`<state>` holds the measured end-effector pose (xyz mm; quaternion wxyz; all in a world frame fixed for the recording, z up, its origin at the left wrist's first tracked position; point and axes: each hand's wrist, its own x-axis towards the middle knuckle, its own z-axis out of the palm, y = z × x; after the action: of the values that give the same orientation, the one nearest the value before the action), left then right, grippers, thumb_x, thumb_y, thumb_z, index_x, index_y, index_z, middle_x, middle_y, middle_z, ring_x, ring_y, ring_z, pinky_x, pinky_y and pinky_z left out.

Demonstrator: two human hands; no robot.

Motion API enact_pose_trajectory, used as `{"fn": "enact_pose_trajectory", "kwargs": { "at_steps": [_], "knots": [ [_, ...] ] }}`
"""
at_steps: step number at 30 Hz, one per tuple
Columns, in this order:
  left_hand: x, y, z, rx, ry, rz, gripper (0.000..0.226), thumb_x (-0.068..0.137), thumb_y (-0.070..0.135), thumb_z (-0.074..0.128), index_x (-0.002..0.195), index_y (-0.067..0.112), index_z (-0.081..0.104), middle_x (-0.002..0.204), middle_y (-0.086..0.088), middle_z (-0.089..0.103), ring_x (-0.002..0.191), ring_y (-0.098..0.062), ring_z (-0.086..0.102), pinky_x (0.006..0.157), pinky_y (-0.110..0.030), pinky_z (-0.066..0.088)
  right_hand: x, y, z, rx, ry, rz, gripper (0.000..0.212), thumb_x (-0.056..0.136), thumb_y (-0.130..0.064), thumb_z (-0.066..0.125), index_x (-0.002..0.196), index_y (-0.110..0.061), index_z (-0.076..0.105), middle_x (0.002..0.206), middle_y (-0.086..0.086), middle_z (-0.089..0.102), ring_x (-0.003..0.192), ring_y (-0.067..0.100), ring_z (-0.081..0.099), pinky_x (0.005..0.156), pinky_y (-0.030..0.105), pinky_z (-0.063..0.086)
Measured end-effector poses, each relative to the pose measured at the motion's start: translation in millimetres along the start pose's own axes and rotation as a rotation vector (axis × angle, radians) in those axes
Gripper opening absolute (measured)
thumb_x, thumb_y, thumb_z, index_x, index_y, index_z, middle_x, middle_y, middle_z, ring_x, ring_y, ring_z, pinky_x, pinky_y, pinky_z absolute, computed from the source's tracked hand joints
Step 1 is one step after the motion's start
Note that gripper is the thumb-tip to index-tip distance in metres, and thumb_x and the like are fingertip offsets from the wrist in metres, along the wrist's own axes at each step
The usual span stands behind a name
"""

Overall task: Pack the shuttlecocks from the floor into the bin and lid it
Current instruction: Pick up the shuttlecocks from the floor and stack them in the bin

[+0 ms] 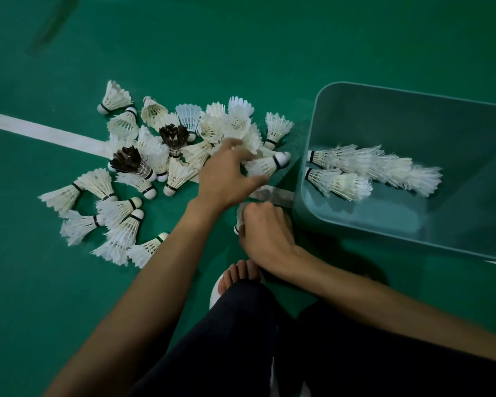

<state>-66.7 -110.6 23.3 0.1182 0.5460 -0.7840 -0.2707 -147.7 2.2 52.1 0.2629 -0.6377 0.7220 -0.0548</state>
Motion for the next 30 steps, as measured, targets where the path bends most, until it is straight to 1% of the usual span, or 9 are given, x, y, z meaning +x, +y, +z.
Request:
{"fn": "enact_pose_trajectory", "kwargs": {
  "at_steps": [3,7,10,13,16,20,23,27,30],
  "knots": [
    [8.1,-1.9,14.6,0.109,-0.050,0.033,0.049,0.077,0.044,0.080,0.119,0.021,0.069,0.120,-0.001,0.061,0.100,-0.025,0.063,0.074,-0.033,0.048,0.2,7.7,-0.4,0.007,-0.004,0.032,0.011,0.088,-0.016,0.070,0.098,-0.012,0.069,0.101,0.012,0.071,0.094,0.032,0.069,0.072,0.036,0.054],
    [5.5,-0.9,15.9,0.008,0.120,0.057,0.041,0.082,0.046,0.073,0.105,0.014,0.061,0.096,-0.003,0.061,0.082,-0.024,0.060,0.065,-0.032,0.043,0.0,14.5,-5.0,0.098,0.086,0.022,0.003,0.085,-0.016,0.072,0.086,-0.012,0.072,0.089,0.009,0.071,0.080,0.028,0.069,0.067,0.034,0.059],
    [-6.3,8.7,0.8,-0.064,0.316,0.006,0.042,0.085,0.056,0.064,0.098,0.016,0.056,0.087,-0.001,0.062,0.073,-0.019,0.057,0.060,-0.033,0.046,-2.0,10.4,-11.9,0.166,0.137,-0.053,0.013,0.088,-0.012,0.068,0.076,-0.009,0.068,0.082,0.009,0.068,0.074,0.025,0.066,0.063,0.031,0.053],
    [-15.8,24.6,-21.6,-0.228,0.467,-0.039,0.042,0.088,0.054,0.060,0.095,0.013,0.056,0.075,0.005,0.061,0.060,-0.013,0.053,0.055,-0.034,0.045,-5.4,1.7,-30.6,0.199,0.204,-0.112,0.020,0.093,-0.015,0.065,0.074,-0.009,0.068,0.081,0.009,0.069,0.071,0.022,0.063,0.067,0.032,0.051],
    [-12.9,36.6,-44.6,-0.494,0.532,-0.037,0.043,0.088,0.048,0.059,0.092,0.005,0.059,0.075,0.002,0.057,0.061,-0.016,0.050,0.055,-0.045,0.045,-9.1,-6.0,-62.6,0.238,0.288,-0.092,0.030,0.092,-0.023,0.061,0.066,-0.008,0.060,0.067,0.010,0.065,0.060,0.024,0.060,0.060,0.035,0.054],
    [-12.1,81.4,-71.1,-0.949,0.511,0.019,0.030,0.082,0.037,0.062,0.081,0.008,0.056,0.069,-0.002,0.049,0.060,-0.017,0.041,0.051,-0.036,0.031,-22.4,-6.1,-122.1,0.336,0.352,-0.092,0.029,0.081,-0.020,0.062,0.060,0.000,0.063,0.053,0.013,0.060,0.050,0.025,0.057,0.053,0.039,0.053],
    [-13.4,122.6,-78.7,-1.137,0.367,0.030,0.017,0.084,0.027,0.058,0.075,0.014,0.052,0.062,0.006,0.048,0.053,-0.011,0.044,0.047,-0.024,0.032,-32.0,16.7,-164.0,0.447,0.364,-0.013,0.033,0.080,-0.022,0.066,0.057,0.001,0.058,0.050,0.013,0.054,0.044,0.020,0.041,0.045,0.039,0.045],
    [-8.2,161.4,-70.0,-1.065,0.308,0.025,0.020,0.078,0.035,0.060,0.072,0.018,0.052,0.063,0.004,0.044,0.053,-0.011,0.040,0.049,-0.026,0.029,-43.7,74.8,-205.0,0.607,0.450,0.140,0.039,0.079,-0.023,0.065,0.048,-0.018,0.042,0.045,-0.001,0.029,0.039,0.012,0.024,0.048,0.026,0.031],
    [-1.1,178.6,-55.2,-0.863,0.265,-0.035,0.029,0.075,0.042,0.061,0.071,0.014,0.055,0.058,0.002,0.042,0.053,-0.015,0.036,0.049,-0.035,0.030,-53.9,125.9,-221.1,0.610,0.488,0.302,0.033,0.077,-0.026,0.067,0.053,-0.020,0.046,0.049,0.000,0.031,0.039,0.013,0.022,0.043,0.020,0.023]
  ]
}}
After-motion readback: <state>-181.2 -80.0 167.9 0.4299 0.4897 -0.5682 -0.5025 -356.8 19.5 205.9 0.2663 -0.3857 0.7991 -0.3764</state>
